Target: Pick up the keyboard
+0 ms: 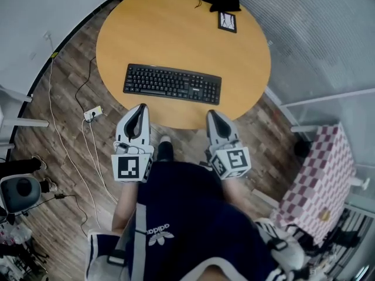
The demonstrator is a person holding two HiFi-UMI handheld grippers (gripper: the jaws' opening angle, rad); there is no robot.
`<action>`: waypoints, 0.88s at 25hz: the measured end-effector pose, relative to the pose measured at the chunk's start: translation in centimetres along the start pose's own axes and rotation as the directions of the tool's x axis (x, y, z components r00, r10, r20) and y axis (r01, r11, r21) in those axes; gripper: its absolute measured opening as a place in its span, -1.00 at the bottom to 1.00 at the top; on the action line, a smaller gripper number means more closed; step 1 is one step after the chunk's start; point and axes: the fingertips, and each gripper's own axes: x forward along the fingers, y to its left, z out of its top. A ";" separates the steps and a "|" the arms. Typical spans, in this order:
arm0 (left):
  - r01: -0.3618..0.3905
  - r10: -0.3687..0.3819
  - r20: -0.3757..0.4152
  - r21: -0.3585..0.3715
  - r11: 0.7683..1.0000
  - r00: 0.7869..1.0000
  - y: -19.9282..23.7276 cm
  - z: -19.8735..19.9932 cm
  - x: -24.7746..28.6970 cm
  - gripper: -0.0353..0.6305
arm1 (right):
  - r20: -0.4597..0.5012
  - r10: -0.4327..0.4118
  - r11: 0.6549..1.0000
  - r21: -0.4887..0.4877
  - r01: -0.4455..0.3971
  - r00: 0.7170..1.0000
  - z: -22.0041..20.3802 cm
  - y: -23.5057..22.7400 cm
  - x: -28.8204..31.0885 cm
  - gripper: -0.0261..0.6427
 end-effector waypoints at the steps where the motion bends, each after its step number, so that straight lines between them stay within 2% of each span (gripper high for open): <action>1: 0.008 -0.009 -0.002 -0.005 1.000 1.000 0.3 -0.1 0.4 -0.88 | -0.001 -0.006 1.000 0.002 0.006 1.000 0.0 0.1 0.4 -0.90; 6: 0.057 -0.057 -0.036 0.008 0.998 0.998 1.5 -1.0 1.8 -0.88 | -0.001 -0.037 0.999 0.011 0.037 0.999 0.2 0.4 1.9 -0.90; 12: 0.093 -0.092 -0.041 0.012 0.996 0.995 1.7 -1.1 3.3 -0.88 | -0.006 -0.058 0.998 0.007 0.058 0.998 0.2 0.4 2.1 -0.90; 18: 0.077 -0.078 -0.035 -0.006 0.997 0.996 1.6 -0.8 4.3 -0.88 | -0.005 -0.064 0.998 0.010 0.064 0.998 0.5 -0.6 2.9 -0.90; 22: 0.063 -0.062 -0.060 0.016 0.998 0.996 1.8 -1.1 5.2 -0.88 | -0.004 -0.062 0.998 0.018 0.062 0.998 1.1 -2.0 3.8 -0.90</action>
